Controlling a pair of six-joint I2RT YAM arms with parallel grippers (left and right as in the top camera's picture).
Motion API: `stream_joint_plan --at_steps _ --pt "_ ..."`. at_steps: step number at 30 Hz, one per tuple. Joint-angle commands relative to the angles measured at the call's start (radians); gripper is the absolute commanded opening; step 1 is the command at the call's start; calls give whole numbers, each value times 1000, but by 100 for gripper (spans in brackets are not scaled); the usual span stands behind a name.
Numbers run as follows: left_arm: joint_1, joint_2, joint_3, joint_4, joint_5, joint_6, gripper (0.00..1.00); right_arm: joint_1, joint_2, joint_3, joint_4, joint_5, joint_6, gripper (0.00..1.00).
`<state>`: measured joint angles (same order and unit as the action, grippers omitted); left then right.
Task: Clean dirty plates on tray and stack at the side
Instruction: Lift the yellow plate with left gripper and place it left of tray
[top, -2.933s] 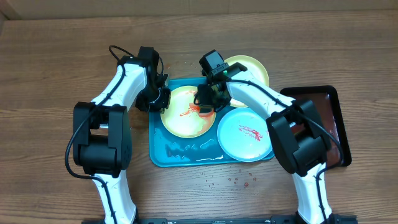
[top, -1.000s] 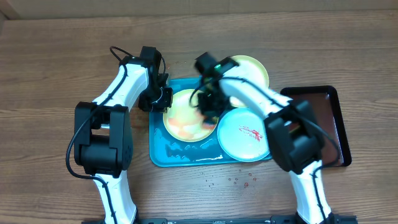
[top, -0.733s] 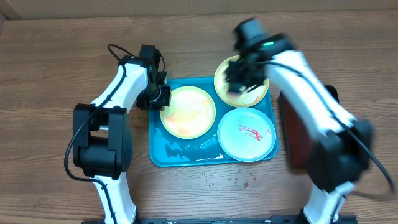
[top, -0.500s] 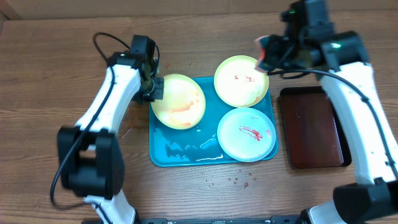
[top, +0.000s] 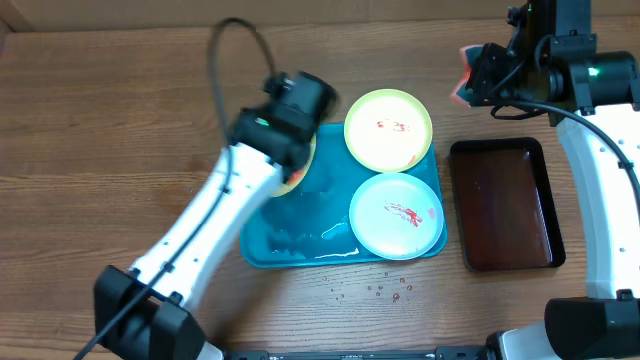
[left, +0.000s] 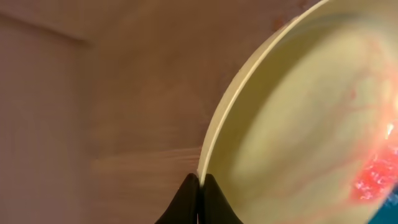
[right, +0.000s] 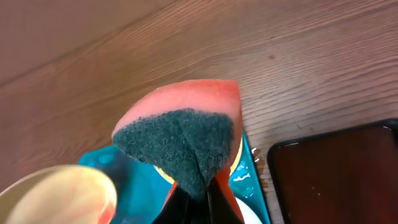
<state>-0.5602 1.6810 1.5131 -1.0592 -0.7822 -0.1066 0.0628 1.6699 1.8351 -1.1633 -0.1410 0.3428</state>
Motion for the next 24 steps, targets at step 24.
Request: stream_joint_plan --at_steps 24 --pt "-266 -21 21 -96 -251 -180 4 -61 -28 14 6 6 -4 4"
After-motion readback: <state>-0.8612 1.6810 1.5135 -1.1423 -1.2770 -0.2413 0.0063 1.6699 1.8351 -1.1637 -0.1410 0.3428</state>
